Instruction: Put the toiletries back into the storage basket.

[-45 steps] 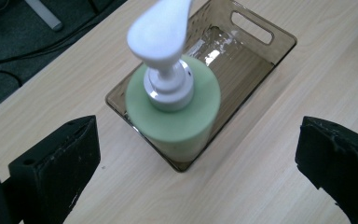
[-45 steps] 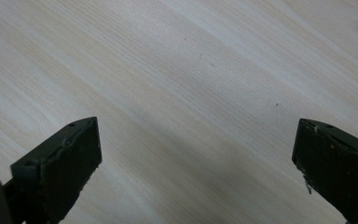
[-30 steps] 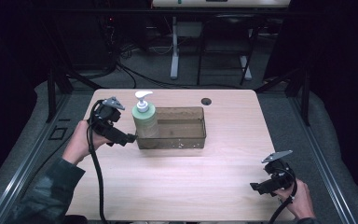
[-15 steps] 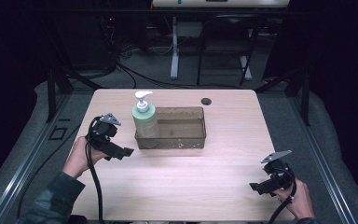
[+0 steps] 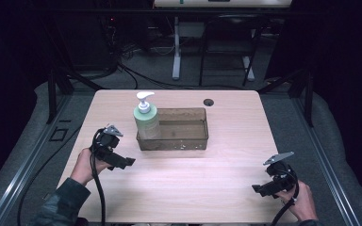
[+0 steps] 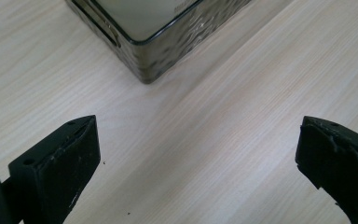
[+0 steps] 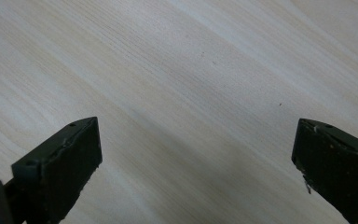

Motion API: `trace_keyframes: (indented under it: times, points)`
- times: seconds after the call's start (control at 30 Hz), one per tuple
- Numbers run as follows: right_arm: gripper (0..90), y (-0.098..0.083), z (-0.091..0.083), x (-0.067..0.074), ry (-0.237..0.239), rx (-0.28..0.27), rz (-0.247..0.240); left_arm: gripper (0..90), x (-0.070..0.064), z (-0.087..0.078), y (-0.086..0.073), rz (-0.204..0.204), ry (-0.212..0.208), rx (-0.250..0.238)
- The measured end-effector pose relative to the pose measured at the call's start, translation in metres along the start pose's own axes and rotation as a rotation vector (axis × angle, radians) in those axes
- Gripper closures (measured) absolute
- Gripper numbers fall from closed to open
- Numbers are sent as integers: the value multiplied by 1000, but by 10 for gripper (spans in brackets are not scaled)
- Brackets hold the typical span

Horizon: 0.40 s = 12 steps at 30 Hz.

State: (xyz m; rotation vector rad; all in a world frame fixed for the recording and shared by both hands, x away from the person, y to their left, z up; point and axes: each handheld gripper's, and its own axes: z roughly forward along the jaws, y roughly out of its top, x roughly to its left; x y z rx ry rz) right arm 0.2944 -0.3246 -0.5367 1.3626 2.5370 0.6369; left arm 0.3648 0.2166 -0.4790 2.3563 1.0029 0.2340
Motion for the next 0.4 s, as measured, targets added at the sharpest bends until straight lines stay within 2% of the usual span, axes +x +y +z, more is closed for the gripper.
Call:
trace_keyframes:
  times: [0.4]
  points:
    - [11,-1,1,-2,1,4,2,0,4,11,-6,-5,-19,11]
